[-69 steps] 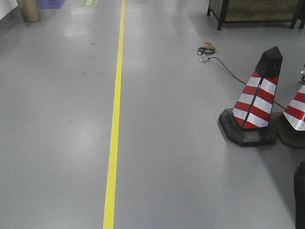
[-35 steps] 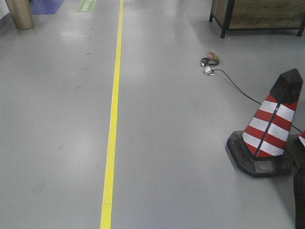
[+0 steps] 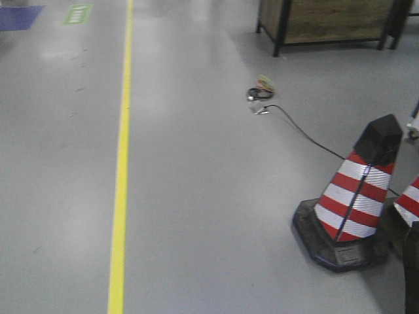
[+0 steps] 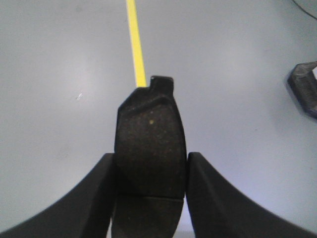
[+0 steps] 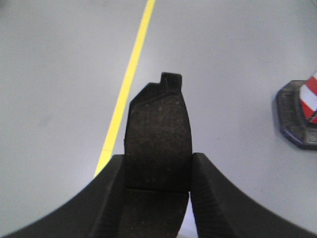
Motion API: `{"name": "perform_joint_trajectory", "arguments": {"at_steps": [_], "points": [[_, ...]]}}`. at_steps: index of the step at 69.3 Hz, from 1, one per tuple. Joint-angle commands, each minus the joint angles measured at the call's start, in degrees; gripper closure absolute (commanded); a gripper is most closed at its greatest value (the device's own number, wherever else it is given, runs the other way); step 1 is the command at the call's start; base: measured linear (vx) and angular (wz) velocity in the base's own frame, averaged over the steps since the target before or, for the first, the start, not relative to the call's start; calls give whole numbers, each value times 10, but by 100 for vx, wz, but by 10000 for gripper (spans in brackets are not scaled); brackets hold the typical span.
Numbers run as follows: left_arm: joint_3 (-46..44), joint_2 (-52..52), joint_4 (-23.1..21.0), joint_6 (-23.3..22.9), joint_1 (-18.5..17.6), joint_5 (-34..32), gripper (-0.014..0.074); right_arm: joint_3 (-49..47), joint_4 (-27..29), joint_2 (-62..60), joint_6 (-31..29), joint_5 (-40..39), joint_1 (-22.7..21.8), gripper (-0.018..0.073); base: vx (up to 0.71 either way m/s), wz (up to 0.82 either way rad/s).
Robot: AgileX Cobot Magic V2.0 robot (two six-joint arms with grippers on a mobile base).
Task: Move and align brake pads A on conveyor
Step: 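Drive along the yellow floor line past the striped cones, then turn the base and drive up to the dark grey conveyor belt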
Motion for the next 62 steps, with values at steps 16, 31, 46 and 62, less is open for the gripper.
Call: {"name": "perform_joint_trajectory", "arguments": {"at_steps": [16, 31, 46, 62], "points": [[-15, 3, 13, -3, -1, -42, 603, -16, -5, 4, 0, -47, -1, 571, 39, -59], [-15, 3, 13, -3, -1, -42, 603, -16, -5, 4, 0, -47, -1, 571, 37, -72], [-15, 3, 13, -3, -1, -42, 603, -16, -5, 4, 0, -47, -1, 571, 35, -74], [-15, 3, 13, -3, -1, -38, 603, -16, -5, 4, 0, -47, -1, 571, 36, -71]]}}
